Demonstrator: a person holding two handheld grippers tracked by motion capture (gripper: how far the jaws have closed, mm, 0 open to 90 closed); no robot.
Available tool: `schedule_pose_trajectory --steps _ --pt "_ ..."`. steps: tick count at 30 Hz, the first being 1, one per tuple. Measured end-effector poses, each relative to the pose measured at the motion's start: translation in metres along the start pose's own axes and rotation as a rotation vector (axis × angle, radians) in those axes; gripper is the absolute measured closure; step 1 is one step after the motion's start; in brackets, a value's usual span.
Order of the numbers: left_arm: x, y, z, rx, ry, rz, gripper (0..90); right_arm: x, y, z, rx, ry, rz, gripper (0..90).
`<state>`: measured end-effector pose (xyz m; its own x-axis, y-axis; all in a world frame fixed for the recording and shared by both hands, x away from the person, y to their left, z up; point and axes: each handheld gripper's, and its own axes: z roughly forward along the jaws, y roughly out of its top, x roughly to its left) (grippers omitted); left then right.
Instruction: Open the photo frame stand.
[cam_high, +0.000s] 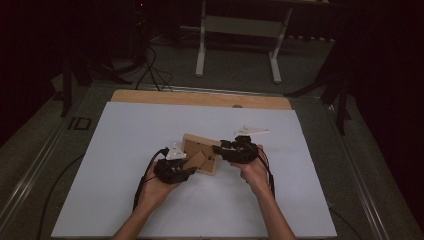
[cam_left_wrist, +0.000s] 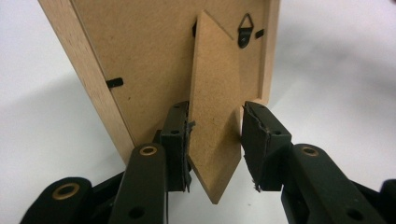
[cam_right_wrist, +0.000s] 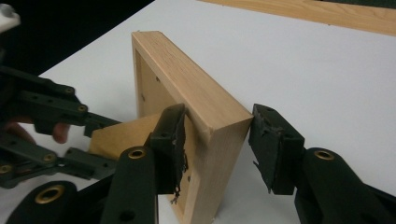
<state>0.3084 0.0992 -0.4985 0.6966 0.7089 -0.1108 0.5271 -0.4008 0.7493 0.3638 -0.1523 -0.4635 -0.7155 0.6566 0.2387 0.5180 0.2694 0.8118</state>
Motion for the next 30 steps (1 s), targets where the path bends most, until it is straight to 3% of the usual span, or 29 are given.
schedule_pose_trajectory --steps 8,14,23,30 --pt "0.007 -0.002 0.003 0.011 0.019 -0.007 63.6 0.010 0.000 -0.002 -0.012 0.000 -0.033 55.8" --pt "0.009 -0.003 0.004 0.020 0.011 -0.008 63.0 0.015 -0.001 -0.003 -0.007 -0.012 -0.058 55.9" --pt "0.012 -0.006 0.001 0.017 0.008 -0.013 63.5 0.028 -0.004 -0.005 0.001 -0.013 -0.114 56.4" --pt "0.013 -0.006 -0.002 -0.002 0.006 -0.015 62.7 0.032 -0.006 -0.007 0.000 -0.007 -0.130 56.8"
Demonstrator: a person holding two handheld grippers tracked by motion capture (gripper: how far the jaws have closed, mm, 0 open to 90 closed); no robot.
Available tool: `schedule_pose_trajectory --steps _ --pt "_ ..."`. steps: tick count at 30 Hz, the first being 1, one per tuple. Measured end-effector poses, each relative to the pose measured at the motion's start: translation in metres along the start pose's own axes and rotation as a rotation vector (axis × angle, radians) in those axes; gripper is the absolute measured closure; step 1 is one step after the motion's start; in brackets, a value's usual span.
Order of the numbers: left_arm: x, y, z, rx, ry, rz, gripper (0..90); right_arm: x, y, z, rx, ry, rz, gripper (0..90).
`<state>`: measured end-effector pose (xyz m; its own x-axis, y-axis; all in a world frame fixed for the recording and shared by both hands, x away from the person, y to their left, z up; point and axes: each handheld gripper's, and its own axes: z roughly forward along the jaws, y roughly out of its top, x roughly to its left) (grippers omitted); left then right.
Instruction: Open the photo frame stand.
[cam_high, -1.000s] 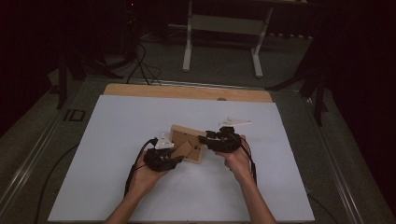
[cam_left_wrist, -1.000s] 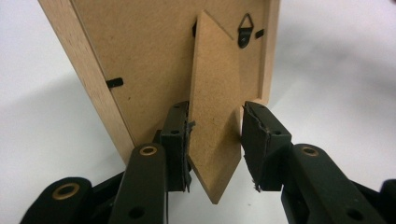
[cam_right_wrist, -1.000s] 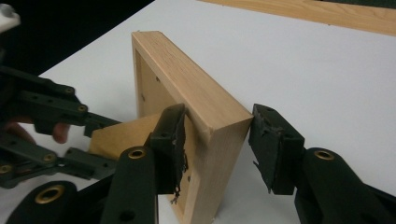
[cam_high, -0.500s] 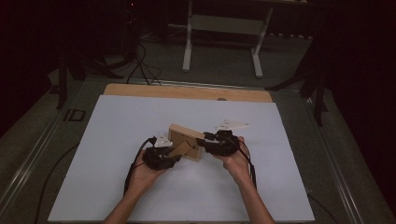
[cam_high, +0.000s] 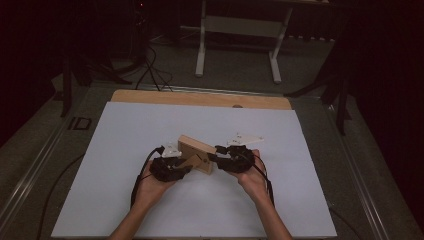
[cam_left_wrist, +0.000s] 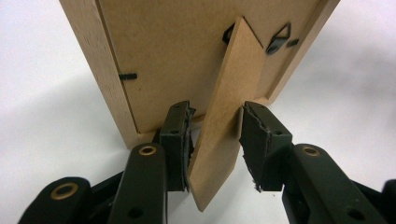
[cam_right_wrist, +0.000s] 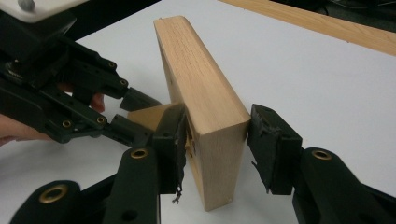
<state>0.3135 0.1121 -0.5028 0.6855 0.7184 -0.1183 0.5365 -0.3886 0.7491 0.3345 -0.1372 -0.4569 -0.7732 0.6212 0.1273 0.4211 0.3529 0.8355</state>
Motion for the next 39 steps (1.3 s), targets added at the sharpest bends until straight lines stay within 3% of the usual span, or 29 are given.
schedule_pose_trajectory --steps 15,33,39 --pt "-0.002 0.001 -0.005 -0.020 -0.013 0.011 64.4 0.010 -0.002 -0.003 -0.009 0.022 -0.029 56.6" --pt "-0.001 -0.005 -0.017 -0.016 -0.025 0.008 64.4 0.031 -0.007 -0.009 -0.024 0.096 -0.071 54.9" --pt "-0.003 -0.006 -0.017 -0.009 -0.026 0.016 64.4 0.035 -0.008 -0.009 -0.020 0.092 -0.089 54.6"
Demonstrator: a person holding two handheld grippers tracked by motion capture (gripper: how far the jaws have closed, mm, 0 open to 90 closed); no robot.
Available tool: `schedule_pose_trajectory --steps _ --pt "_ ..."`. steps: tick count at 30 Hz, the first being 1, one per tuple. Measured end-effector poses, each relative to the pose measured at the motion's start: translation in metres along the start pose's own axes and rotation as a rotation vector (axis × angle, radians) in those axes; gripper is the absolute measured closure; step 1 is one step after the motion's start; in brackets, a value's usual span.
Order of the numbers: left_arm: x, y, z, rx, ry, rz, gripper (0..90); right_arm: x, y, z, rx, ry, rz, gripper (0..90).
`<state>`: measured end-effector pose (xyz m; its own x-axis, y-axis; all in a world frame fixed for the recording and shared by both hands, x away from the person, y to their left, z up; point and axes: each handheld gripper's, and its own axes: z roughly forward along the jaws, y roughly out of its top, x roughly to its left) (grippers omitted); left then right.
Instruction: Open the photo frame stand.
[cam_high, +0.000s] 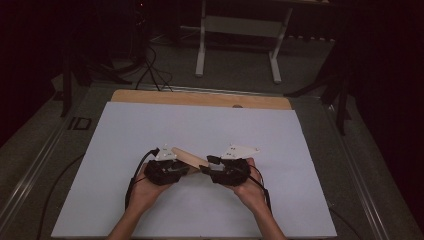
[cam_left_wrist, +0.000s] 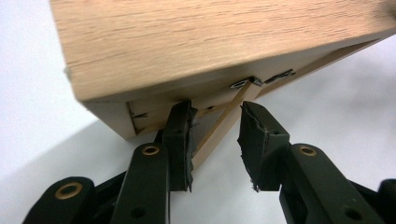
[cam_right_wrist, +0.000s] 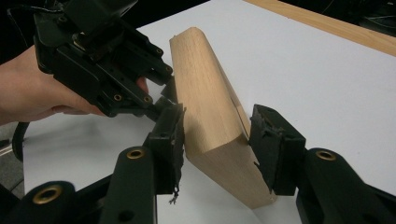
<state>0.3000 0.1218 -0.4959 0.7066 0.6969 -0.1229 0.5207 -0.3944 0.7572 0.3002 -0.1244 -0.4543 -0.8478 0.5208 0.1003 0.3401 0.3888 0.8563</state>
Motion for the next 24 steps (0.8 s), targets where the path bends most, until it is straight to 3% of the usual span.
schedule_pose_trajectory --steps 11,19,24 --pt "-0.001 -0.002 -0.003 0.003 -0.006 0.009 62.2 0.002 -0.002 -0.009 -0.026 -0.001 -0.009 50.1" --pt "0.002 -0.003 -0.010 -0.022 -0.020 0.000 62.1 0.000 -0.002 -0.020 -0.057 -0.007 0.001 49.9" --pt "0.002 -0.004 -0.019 -0.039 -0.027 0.023 62.7 -0.004 -0.001 -0.025 -0.091 -0.020 0.009 50.0"
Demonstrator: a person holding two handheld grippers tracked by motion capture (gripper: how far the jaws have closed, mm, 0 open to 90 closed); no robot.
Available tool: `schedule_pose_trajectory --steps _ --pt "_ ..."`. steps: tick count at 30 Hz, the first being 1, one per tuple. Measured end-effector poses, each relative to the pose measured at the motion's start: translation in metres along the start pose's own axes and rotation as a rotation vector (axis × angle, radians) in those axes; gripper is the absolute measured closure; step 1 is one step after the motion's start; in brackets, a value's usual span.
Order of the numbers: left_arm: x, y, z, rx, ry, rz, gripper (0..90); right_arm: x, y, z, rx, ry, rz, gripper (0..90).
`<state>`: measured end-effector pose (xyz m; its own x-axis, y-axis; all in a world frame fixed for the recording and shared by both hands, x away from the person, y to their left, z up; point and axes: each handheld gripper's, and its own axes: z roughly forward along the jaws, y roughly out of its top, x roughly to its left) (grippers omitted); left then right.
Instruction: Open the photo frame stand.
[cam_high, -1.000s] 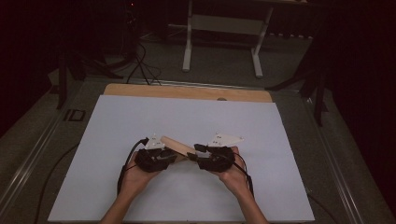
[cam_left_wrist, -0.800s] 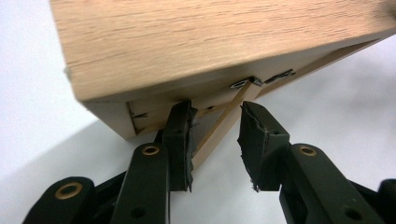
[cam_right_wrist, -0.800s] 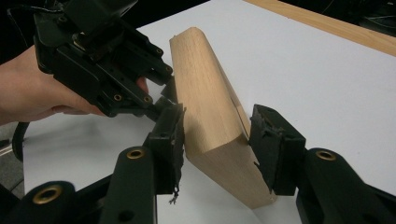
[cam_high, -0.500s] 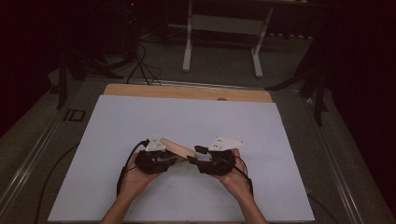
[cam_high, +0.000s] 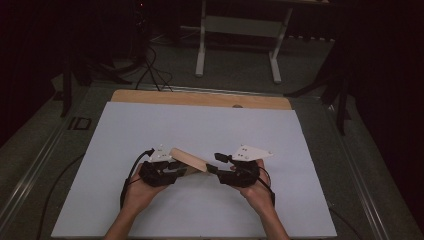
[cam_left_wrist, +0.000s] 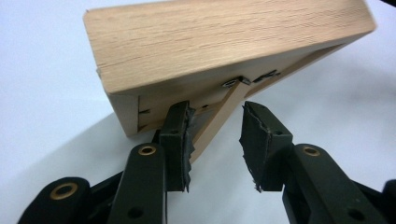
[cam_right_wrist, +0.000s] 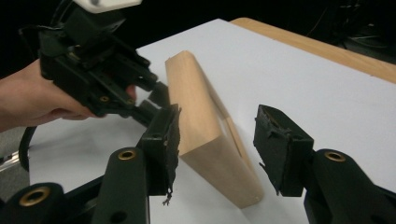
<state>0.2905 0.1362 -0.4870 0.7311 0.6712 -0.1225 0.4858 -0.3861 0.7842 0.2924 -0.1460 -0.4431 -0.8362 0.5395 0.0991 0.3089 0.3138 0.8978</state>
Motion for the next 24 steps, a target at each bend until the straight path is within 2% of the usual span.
schedule_pose_trajectory --steps 9,16,24 --pt "0.002 -0.001 -0.014 -0.051 -0.007 0.029 64.3 -0.006 0.000 -0.003 -0.023 -0.048 0.024 51.3" --pt "0.004 -0.002 -0.019 -0.076 -0.002 0.028 64.9 -0.010 -0.005 0.002 -0.017 -0.086 0.047 52.1" --pt "0.002 -0.002 -0.018 -0.080 0.008 0.041 65.7 -0.020 -0.015 0.011 -0.032 -0.144 0.115 53.0"
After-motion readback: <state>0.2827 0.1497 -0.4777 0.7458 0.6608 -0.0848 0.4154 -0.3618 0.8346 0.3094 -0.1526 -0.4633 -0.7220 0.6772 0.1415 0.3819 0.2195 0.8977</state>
